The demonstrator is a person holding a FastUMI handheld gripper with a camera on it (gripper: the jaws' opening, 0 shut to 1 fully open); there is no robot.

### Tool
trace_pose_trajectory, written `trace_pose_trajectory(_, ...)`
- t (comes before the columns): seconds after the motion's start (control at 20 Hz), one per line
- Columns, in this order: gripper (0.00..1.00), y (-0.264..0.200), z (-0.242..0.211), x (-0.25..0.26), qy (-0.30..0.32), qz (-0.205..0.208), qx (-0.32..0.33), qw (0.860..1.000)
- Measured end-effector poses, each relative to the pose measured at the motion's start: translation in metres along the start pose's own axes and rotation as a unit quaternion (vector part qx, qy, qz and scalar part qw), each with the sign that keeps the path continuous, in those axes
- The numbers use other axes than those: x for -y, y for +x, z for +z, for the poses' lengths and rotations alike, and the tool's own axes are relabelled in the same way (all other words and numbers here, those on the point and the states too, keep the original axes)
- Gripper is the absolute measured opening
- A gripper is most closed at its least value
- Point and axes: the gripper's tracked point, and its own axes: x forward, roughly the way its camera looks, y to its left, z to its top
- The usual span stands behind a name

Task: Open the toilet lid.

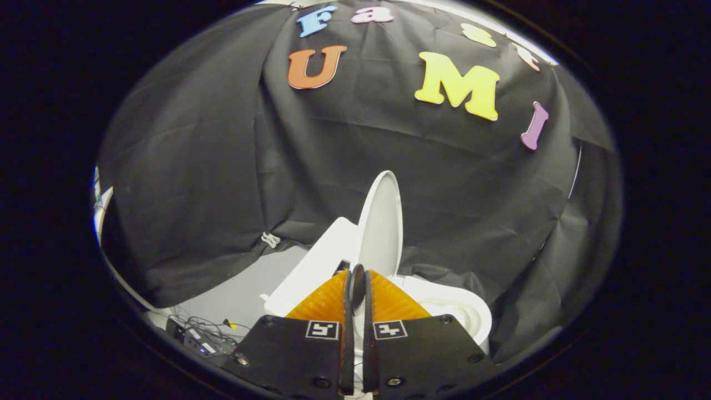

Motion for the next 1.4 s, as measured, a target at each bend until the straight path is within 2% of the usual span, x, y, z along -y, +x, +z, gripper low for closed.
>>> trace_pose_trajectory(0.35, 0.10, 0.000, -0.002, 0.005, 0.014, 0.006, 0.003, 1.000)
trace_pose_trajectory(0.5, 0.16, -0.003, -0.001, 0.013, 0.028, 0.011, 0.010, 1.000)
trace_pose_trajectory(0.65, 0.22, -0.012, -0.011, 0.005, 0.068, 0.066, -0.002, 0.995)
trace_pose_trajectory(0.8, 0.35, -0.018, -0.014, 0.010, 0.077, 0.086, 0.001, 0.993)
trace_pose_trajectory(0.95, 0.38, -0.029, -0.017, 0.015, 0.066, 0.088, 0.015, 0.994)
trace_pose_trajectory(1.05, 0.52, -0.036, -0.025, 0.026, 0.062, 0.088, 0.019, 0.994)
trace_pose_trajectory(1.2, 0.72, -0.044, -0.035, 0.059, 0.068, 0.055, 0.033, 0.996)
trace_pose_trajectory(1.4, 0.72, -0.044, -0.061, 0.093, 0.079, 0.037, 0.024, 0.996)
